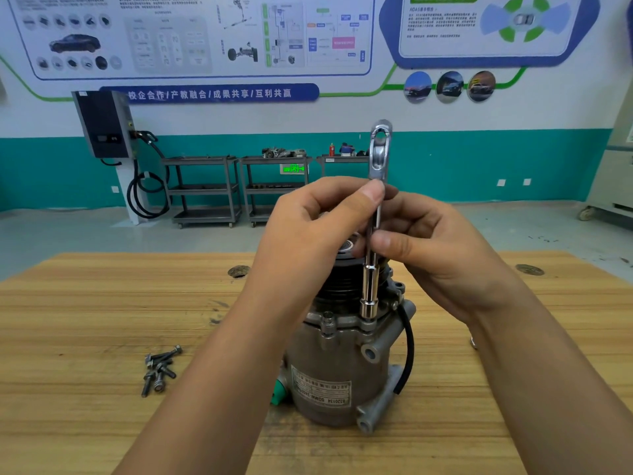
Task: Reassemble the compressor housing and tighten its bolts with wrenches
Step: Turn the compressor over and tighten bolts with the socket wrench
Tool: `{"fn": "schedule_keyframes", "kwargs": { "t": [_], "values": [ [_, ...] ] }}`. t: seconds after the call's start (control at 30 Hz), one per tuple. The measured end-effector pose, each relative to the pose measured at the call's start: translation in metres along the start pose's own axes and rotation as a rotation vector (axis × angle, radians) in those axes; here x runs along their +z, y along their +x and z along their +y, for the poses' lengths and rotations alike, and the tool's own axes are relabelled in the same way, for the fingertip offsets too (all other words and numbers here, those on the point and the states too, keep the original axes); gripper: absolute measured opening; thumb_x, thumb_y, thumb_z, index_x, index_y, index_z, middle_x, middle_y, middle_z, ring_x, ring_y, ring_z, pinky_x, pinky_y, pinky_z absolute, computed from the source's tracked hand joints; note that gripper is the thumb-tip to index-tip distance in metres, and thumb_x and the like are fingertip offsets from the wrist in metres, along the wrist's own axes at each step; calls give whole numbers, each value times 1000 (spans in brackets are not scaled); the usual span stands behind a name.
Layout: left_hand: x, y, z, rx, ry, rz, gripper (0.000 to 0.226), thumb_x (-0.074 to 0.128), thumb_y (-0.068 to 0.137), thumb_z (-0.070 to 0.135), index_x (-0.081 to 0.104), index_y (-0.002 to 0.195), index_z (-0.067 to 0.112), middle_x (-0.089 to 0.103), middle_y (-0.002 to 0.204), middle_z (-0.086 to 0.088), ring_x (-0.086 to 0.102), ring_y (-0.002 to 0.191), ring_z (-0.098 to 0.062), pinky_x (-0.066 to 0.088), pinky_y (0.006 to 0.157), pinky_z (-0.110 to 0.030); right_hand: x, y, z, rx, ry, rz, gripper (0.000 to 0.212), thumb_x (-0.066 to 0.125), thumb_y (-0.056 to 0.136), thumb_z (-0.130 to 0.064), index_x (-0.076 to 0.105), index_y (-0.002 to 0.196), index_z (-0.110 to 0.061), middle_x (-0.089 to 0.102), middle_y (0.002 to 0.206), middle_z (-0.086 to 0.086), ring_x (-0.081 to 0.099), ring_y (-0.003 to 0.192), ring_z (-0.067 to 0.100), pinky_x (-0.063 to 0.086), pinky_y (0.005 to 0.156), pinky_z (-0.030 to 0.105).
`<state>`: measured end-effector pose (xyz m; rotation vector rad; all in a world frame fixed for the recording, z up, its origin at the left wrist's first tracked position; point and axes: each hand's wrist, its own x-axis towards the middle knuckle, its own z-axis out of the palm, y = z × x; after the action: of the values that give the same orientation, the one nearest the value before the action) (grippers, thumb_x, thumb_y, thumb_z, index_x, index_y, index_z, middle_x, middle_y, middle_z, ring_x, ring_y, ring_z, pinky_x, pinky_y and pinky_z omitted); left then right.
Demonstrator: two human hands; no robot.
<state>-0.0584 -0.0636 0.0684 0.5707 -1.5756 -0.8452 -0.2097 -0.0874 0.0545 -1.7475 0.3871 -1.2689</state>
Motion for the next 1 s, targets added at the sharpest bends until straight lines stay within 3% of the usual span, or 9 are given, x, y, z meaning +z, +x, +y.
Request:
{"fn": "schedule_keyframes", "kwargs": {
  "t": [0.1,0.17,0.37,0.47,0.6,0.73,0.8,0.9,1.0],
  "values": [
    [1,0,0,15,15,16,17,66,79,27,71,87,13,70,84,-12,63,76,-20,55,67,-27,0,0,1,-4,-5,11,38,81,63,-34,68,93,-14,68,78,2,66,77,13,51,72,23],
    [2,-1,0,22,15,7,19,71,75,28,70,87,14,70,76,-1,65,71,-11,52,61,-19,1,1,2,-8,-25,13,39,81,61,-35,69,94,-17,67,82,5,65,79,13,51,72,23],
    [0,0,-3,27,59,23,18,70,72,25,71,89,18,72,80,4,69,80,-9,53,68,-20,2,1,3,3,-85,34,41,78,61,-27,68,100,-16,61,97,30,65,91,21,53,76,26],
    [0,0,-3,15,59,36,20,69,72,26,71,89,17,71,79,4,69,80,-11,53,71,-25,4,1,2,6,-104,38,43,77,60,-29,68,100,-16,57,102,33,64,92,22,53,76,27],
    [0,0,-2,13,108,15,16,66,79,25,71,90,15,68,82,4,65,86,-13,50,83,-39,4,2,3,-4,-107,32,39,77,60,-29,69,97,-20,62,100,28,64,93,21,52,75,25],
    [-1,0,0,17,121,-20,18,62,82,26,70,90,13,65,89,-6,63,88,-17,51,82,-35,3,1,2,1,-58,-11,35,80,64,-31,73,96,-21,70,91,3,66,90,13,51,74,21],
    [-2,0,1,14,128,-33,22,58,79,31,71,89,17,65,97,-11,63,93,-18,52,84,-33,2,0,1,8,-71,-32,37,79,67,-38,73,98,-17,72,94,3,67,94,18,51,78,24],
    [-2,0,2,0,101,-47,15,59,85,28,72,87,21,64,103,-13,63,95,-23,53,81,-37,0,0,1,10,-81,-24,28,70,78,-30,73,101,-14,72,102,7,66,103,22,50,85,27],
    [-2,1,1,-14,76,-57,17,55,90,20,71,89,17,63,101,-17,60,83,-20,50,70,-30,0,-1,0,-4,-34,-34,25,66,81,-28,73,102,-18,73,99,2,66,102,17,49,86,23]
  ]
}}
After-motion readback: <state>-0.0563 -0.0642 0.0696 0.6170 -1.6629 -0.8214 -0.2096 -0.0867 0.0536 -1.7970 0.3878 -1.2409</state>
